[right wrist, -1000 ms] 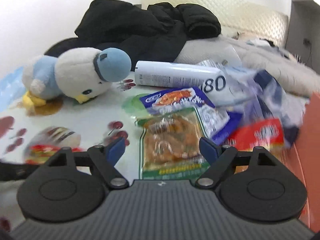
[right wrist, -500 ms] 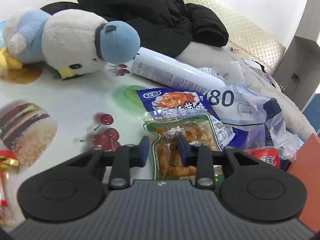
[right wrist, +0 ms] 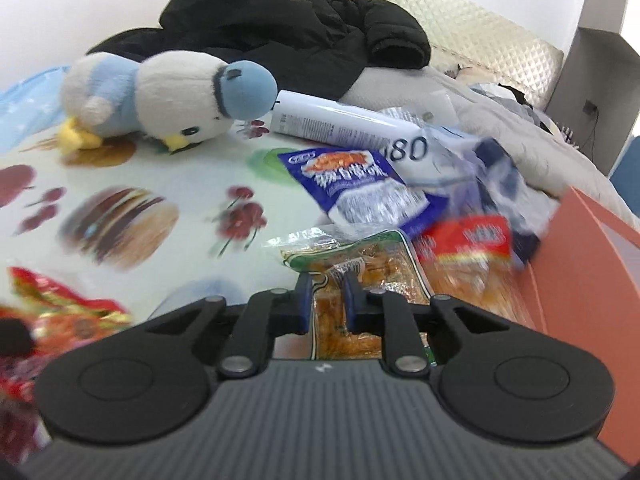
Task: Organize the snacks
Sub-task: 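Grasp the green-bordered clear pack with the right tool while the left tool holds the red pack, then open the left tool over the red pack while the right tool lifts the green-bordered pack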
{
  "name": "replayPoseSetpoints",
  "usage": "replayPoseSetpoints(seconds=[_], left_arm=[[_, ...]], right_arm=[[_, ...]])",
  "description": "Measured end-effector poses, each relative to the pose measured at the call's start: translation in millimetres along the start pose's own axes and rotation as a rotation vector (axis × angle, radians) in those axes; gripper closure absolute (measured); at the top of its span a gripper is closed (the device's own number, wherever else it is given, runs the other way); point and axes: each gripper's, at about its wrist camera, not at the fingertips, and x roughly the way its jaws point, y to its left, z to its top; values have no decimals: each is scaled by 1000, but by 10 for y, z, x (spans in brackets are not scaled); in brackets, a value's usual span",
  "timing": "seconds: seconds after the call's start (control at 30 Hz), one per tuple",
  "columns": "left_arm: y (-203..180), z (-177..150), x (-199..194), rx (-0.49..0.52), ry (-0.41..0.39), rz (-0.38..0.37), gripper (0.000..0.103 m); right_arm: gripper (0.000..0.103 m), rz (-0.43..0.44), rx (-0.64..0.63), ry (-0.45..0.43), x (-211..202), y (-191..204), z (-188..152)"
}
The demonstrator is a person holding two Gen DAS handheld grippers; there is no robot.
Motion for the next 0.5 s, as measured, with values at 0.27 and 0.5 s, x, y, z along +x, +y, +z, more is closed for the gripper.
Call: replayPoseSetpoints(seconds=[0.27, 0.5], left_arm=[[-130, -398, -266, 72, 103, -9, 83], [-145, -623, -450, 94, 168, -9, 83]], right_arm=[[84, 70, 69, 51, -811, -101, -461], [83, 103, 89, 100, -1316, -164, -861]])
